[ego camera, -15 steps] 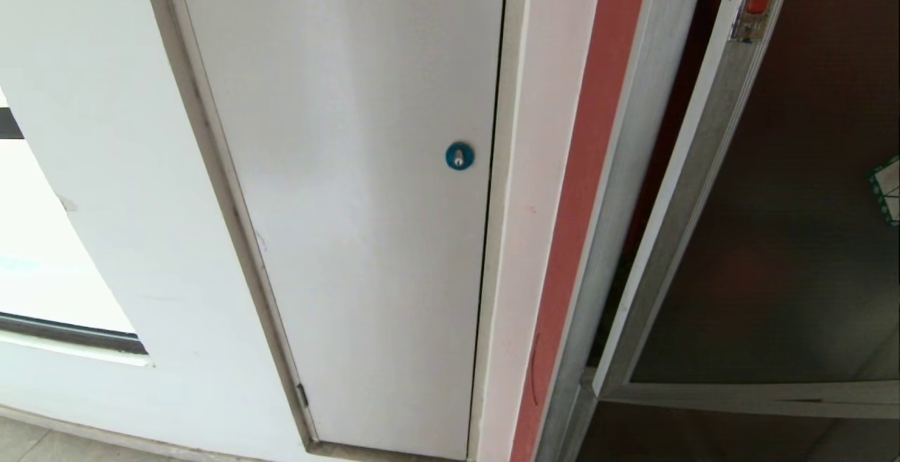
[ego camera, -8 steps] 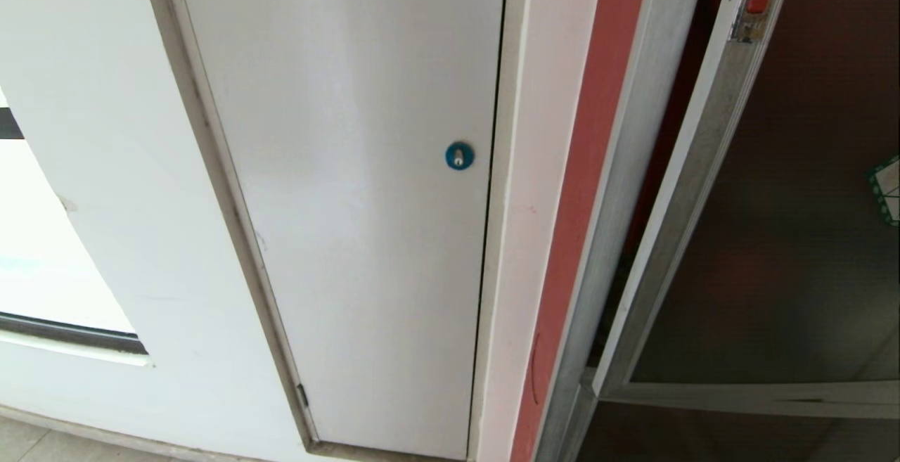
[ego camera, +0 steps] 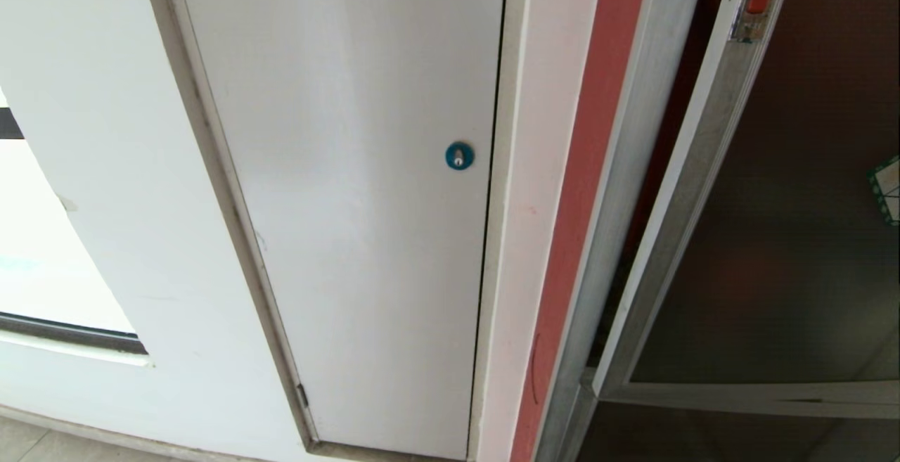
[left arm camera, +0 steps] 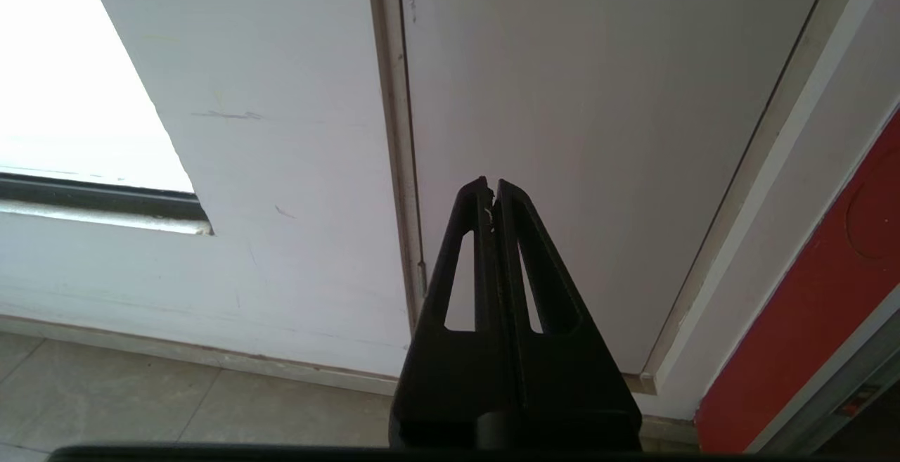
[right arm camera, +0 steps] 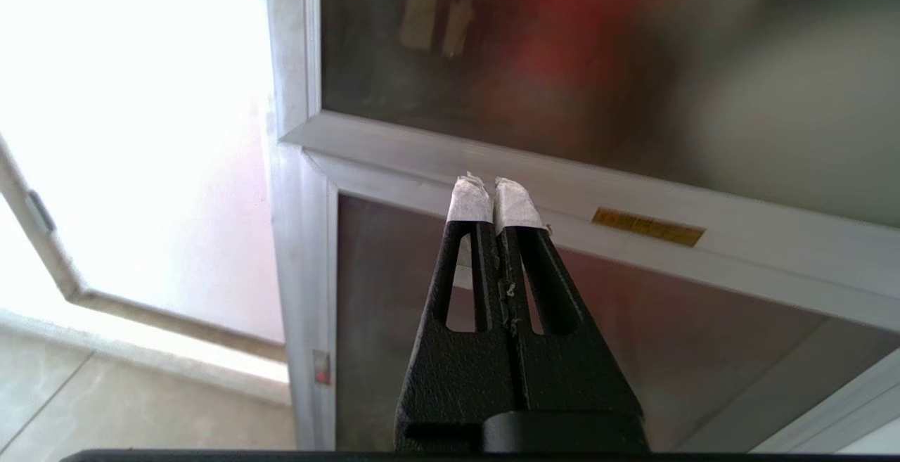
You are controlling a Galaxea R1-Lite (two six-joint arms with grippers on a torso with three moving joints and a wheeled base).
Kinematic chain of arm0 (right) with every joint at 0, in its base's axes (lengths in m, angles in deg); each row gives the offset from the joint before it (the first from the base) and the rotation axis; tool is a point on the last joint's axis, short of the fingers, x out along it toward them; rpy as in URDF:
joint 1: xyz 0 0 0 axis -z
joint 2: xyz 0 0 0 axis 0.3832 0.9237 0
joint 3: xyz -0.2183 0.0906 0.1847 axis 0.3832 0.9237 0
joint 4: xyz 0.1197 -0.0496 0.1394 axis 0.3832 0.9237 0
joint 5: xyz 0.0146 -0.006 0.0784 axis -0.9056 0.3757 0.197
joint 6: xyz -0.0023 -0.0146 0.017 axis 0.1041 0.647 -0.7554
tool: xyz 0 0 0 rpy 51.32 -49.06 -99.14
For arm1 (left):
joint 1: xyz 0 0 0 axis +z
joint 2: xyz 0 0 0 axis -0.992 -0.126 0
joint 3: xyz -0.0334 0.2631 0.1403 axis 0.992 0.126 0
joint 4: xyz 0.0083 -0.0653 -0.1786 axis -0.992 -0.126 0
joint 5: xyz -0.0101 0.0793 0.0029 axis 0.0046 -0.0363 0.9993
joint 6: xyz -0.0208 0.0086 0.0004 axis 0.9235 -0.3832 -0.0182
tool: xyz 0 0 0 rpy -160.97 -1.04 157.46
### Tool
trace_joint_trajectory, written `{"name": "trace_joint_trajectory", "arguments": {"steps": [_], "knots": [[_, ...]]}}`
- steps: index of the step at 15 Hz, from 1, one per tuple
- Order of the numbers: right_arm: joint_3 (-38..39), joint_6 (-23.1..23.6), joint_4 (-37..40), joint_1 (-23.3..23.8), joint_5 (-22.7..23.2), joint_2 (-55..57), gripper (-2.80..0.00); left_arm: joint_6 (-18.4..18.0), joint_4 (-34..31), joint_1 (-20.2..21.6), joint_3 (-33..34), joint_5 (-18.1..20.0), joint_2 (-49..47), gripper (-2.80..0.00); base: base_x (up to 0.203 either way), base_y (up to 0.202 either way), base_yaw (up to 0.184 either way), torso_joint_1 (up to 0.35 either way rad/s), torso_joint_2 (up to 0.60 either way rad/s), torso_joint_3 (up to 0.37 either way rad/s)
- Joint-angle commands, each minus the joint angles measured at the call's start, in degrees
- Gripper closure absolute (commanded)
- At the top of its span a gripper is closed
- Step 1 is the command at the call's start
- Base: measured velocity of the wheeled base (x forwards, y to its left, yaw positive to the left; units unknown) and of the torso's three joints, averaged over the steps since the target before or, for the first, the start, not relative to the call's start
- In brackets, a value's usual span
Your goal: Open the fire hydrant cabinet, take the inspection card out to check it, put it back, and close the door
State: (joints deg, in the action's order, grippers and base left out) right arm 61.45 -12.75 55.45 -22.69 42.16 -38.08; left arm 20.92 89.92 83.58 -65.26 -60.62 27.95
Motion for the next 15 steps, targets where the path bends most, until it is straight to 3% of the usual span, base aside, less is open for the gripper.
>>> {"name": "trace_joint_trajectory", "arguments": {"steps": [1,3,15], "knots": [[0.1,-0.4,0.1,0.0,0.0,0.0,0.0,0.0,0.0,0.0,0.4,0.0,0.0,0.0,0.0,0.0,0.0,0.0,0.0,0.0],[0.2,-5.4,0.0,0.0,-0.3,0.0,0.0,0.0,0.0,0.0,0.4,0.0,0.0,0.0,0.0,0.0,0.0,0.0,0.0,0.0],[0.2,-6.3,-0.1,0.0,-0.5,0.0,0.0,-0.6,0.1,0.0,0.4,0.1,-0.1,0.0,0.0,0.0,0.0,0.0,0.0,0.0]]}}
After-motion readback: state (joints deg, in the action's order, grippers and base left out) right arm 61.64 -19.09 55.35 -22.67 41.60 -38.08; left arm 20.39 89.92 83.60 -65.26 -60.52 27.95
